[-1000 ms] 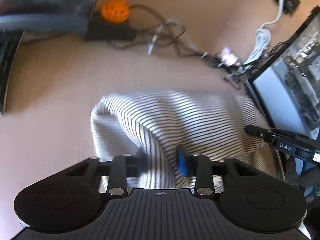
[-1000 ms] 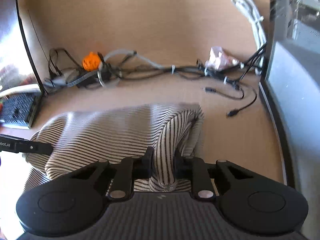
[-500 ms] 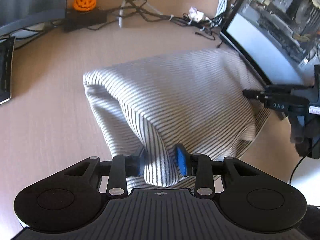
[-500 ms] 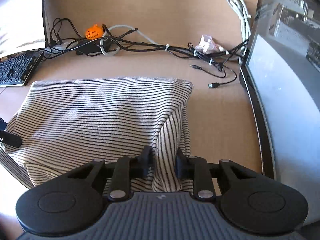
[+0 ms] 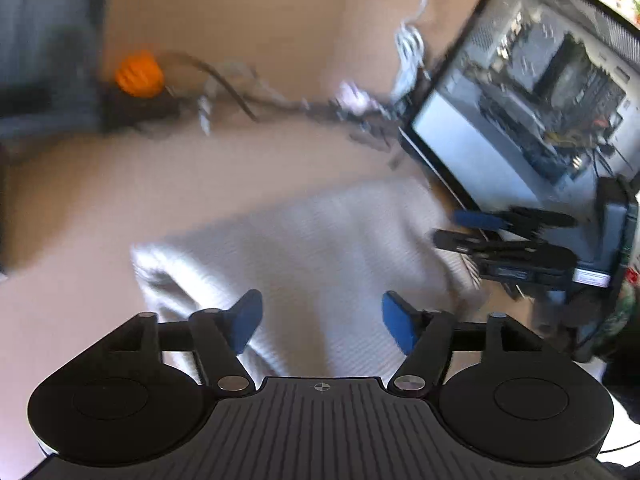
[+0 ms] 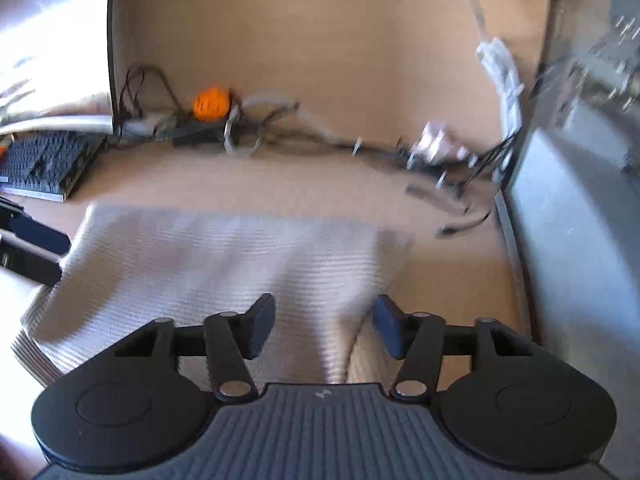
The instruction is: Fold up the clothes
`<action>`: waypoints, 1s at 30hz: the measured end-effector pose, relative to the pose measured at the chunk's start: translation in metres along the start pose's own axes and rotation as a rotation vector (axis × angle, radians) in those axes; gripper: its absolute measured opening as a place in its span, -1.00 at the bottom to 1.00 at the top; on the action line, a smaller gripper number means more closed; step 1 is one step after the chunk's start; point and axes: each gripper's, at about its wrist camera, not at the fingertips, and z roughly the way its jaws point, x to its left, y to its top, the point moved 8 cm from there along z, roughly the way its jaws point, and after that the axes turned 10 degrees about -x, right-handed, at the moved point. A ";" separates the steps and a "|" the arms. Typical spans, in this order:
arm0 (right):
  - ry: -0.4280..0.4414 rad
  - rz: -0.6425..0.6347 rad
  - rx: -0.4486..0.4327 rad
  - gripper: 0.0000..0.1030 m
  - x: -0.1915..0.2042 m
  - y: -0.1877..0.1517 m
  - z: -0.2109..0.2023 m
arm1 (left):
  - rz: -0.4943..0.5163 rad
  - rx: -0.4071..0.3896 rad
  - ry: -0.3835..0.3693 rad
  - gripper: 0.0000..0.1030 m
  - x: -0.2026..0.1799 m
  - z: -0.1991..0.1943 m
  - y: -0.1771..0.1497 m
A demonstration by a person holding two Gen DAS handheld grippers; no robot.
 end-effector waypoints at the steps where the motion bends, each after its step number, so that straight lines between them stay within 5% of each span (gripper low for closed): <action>1: -0.006 0.004 0.021 0.23 0.001 -0.009 0.007 | -0.004 0.032 0.000 0.61 0.000 0.009 -0.010; 5: -0.016 0.030 0.013 0.31 0.001 -0.019 0.012 | 0.044 0.049 0.004 0.82 0.001 0.023 -0.026; 16: 0.031 0.041 0.053 0.51 0.016 -0.022 0.012 | 0.147 0.011 0.121 0.82 0.035 0.049 0.015; 20: 0.082 -0.064 0.074 0.59 0.042 -0.024 0.005 | -0.005 -0.015 0.101 0.82 0.054 0.046 0.049; 23: 0.082 -0.076 0.025 0.60 0.036 -0.004 -0.006 | -0.025 -0.062 0.064 0.85 0.047 0.028 0.063; 27: -0.068 -0.030 -0.088 0.87 -0.003 0.037 -0.008 | -0.065 -0.051 0.027 0.90 0.033 0.028 0.054; 30: -0.208 -0.052 -0.065 0.95 -0.031 0.041 0.018 | -0.133 -0.003 -0.012 0.91 0.023 0.042 0.037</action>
